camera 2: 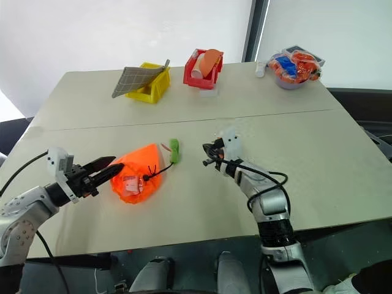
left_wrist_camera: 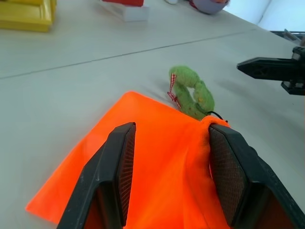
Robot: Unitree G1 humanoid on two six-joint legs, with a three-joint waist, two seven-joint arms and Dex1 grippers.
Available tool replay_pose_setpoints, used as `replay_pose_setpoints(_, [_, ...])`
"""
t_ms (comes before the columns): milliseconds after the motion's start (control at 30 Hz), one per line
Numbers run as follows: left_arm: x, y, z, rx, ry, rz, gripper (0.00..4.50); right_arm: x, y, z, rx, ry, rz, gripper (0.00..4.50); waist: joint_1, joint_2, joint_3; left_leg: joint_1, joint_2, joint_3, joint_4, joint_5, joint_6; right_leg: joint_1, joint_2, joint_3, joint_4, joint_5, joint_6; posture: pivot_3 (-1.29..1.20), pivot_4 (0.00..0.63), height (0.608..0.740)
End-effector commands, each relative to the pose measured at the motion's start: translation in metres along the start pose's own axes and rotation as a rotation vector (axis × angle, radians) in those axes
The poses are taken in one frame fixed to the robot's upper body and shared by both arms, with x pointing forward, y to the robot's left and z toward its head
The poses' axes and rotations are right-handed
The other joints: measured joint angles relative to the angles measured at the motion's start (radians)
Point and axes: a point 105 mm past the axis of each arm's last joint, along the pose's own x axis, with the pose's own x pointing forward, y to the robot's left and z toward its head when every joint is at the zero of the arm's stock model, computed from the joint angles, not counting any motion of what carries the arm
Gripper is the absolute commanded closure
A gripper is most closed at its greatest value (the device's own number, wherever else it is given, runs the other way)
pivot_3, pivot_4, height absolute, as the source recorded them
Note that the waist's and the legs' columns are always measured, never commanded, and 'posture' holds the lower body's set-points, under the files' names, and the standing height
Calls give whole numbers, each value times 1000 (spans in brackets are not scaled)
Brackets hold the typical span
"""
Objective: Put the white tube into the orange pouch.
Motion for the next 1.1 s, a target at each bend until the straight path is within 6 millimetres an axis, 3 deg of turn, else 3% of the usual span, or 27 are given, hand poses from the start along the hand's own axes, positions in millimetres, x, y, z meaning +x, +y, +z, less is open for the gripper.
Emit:
replay_pose_setpoints(33, [4,-4,4,42,-17,-24,2105,10,32,24,-14,-58,99,3195,0,0,0,0,0,0,0,0,0,0,0,0,0,0,0,0,150,740])
replay_pose_setpoints(233, [7,-8,-6,52,7,-34,2105,39,53,27,-18,-34,77,102,3,0,0,0,0,-1,0,0,0,-1,1,0,0,1,-1,0,150,740])
replay_pose_setpoints(567, [2,-15,-9,85,-6,-25,2105,69,56,13,56,49,31,102,3,1,1,-1,0,-1,0,0,0,-1,0,0,0,1,-1,0,150,740])
replay_pose_setpoints(667, [2,-16,-9,89,-12,-22,2105,69,54,14,92,30,33,963,2,2,1,-1,0,-1,0,0,0,-1,0,0,0,1,-1,0,150,740])
replay_pose_setpoints(900, [5,-18,-6,91,-22,-37,2105,44,41,29,170,-90,62,4447,3,2,1,-1,0,-1,0,0,0,-1,0,0,0,1,-1,0,150,740])
replay_pose_setpoints(1100, [14,-20,5,71,-46,-90,2105,3,23,40,252,-189,80,4447,6,1,1,-1,0,-1,0,0,0,0,0,0,0,0,0,0,150,740])
